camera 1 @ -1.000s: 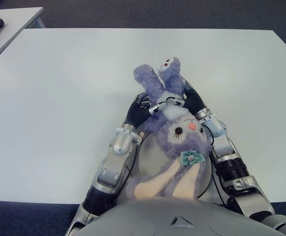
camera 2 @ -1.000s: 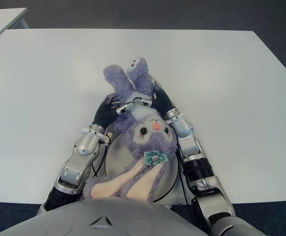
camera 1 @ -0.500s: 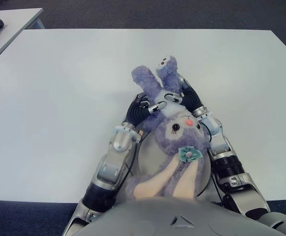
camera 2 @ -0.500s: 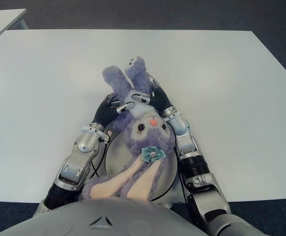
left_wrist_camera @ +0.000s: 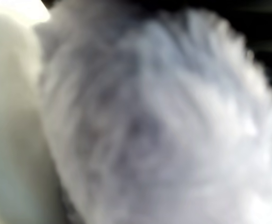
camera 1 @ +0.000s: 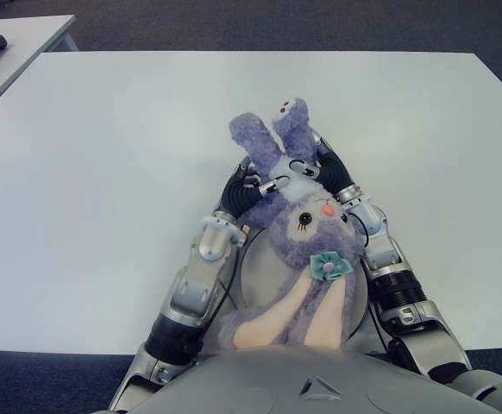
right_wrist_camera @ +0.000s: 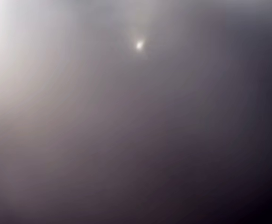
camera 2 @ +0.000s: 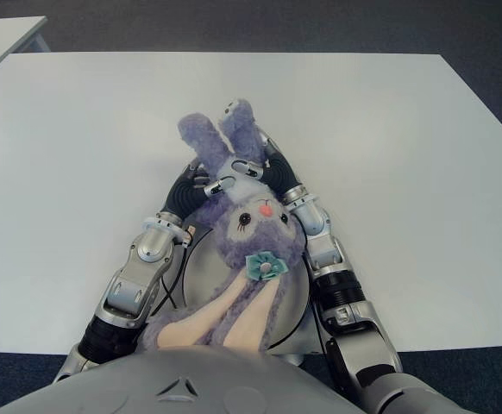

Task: Put the doll into the plate.

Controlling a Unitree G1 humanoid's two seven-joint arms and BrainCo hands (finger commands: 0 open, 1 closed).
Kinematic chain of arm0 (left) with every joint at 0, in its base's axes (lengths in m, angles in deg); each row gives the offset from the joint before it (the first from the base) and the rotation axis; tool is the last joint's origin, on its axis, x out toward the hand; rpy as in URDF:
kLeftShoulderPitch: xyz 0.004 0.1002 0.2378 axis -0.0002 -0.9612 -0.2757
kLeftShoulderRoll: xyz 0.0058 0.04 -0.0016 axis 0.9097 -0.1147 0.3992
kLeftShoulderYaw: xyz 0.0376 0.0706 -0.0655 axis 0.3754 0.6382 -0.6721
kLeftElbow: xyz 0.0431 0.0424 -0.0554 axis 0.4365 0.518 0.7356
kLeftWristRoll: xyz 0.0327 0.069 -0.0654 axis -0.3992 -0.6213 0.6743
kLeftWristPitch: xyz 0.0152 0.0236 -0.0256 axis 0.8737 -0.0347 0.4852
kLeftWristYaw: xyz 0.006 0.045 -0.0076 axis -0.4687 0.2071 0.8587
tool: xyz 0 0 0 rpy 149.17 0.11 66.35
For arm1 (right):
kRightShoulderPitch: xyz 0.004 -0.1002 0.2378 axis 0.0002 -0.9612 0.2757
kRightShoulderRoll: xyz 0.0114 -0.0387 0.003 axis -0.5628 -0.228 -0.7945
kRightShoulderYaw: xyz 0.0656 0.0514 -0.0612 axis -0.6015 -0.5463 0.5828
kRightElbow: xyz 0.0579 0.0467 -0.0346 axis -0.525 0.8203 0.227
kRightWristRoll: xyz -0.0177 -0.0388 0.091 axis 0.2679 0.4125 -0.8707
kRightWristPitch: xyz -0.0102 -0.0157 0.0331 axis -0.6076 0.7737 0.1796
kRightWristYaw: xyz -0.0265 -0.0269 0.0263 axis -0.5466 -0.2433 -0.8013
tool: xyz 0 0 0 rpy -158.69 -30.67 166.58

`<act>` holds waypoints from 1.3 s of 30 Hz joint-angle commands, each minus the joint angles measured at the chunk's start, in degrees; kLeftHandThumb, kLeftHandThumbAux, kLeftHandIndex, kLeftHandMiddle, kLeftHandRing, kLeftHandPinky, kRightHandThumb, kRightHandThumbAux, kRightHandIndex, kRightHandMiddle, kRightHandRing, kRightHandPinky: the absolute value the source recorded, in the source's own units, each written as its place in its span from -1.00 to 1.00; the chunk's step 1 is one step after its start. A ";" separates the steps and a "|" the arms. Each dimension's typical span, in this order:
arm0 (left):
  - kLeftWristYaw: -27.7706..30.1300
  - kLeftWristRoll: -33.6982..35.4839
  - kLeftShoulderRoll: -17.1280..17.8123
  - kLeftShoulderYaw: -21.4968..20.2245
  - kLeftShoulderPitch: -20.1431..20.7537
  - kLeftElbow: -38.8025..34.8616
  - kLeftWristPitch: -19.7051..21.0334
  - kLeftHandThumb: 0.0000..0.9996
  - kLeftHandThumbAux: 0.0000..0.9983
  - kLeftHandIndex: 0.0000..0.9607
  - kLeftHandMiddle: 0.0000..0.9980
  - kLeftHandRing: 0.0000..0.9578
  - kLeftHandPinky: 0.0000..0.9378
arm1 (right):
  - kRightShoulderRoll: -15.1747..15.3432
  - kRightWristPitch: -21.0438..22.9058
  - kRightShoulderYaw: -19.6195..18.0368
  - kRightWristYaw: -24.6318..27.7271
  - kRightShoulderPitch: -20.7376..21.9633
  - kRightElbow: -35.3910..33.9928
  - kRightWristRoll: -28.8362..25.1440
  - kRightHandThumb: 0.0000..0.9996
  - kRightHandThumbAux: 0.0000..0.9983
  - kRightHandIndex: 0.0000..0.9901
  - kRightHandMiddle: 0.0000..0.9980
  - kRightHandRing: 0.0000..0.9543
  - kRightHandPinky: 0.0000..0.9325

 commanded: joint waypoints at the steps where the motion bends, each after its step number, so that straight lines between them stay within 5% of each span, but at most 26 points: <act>1: 2.19 -0.19 0.40 0.85 -0.49 1.28 1.77 -1.00 0.03 -1.00 -1.00 -1.00 -1.00 | -0.67 1.83 1.17 0.56 -0.05 1.34 1.27 -1.00 -0.40 -1.00 -1.00 -1.00 -1.00; 15: 1.69 0.19 -0.19 0.14 0.03 3.12 -0.54 -1.00 0.07 -1.00 -1.00 -1.00 -1.00 | -0.97 -0.70 0.97 -0.75 1.06 4.49 1.92 -1.00 -0.24 -1.00 -1.00 -1.00 -1.00; 16: 1.69 0.20 -0.20 0.10 0.07 3.20 -0.81 -1.00 0.09 -1.00 -0.97 -0.92 -0.80 | -0.91 -1.32 1.00 -0.98 1.22 5.06 2.15 -1.00 -0.22 -1.00 -0.95 -1.00 -1.00; 20: 1.92 0.17 -0.03 0.04 0.14 3.03 -1.57 -1.00 0.11 -1.00 -0.91 -0.83 -0.66 | -0.47 -4.63 1.16 -2.19 1.93 7.44 3.34 -1.00 -0.18 -1.00 -0.90 -0.96 -1.00; 22: 2.02 0.30 0.05 0.01 0.09 3.24 -2.49 -1.00 0.18 -0.89 -0.76 -0.66 -0.50 | 0.00 -7.77 1.34 -3.39 2.46 9.03 4.57 -1.00 -0.05 -0.85 -0.66 -0.64 -0.60; 28: 2.41 1.51 -0.03 -0.63 0.18 4.82 -5.88 -1.00 0.23 -0.79 -0.63 -0.50 -0.37 | 0.90 -12.77 1.43 -4.48 4.11 13.45 5.67 -0.99 0.11 -0.74 -0.57 -0.55 -0.49; 35: 1.85 0.72 0.59 -0.69 0.46 6.82 -10.02 -1.00 0.18 -0.92 -0.70 -0.61 -0.68 | 1.94 -15.96 1.32 -4.07 6.08 17.54 5.75 -0.95 0.13 -0.73 -0.56 -0.53 -0.49; 39: 0.86 -0.09 0.68 -0.88 0.12 7.31 -12.18 -1.00 0.09 -0.99 -0.75 -0.72 -0.80 | 2.33 -16.54 0.91 -2.64 6.94 18.45 4.30 -1.00 0.07 -0.80 -0.64 -0.63 -0.67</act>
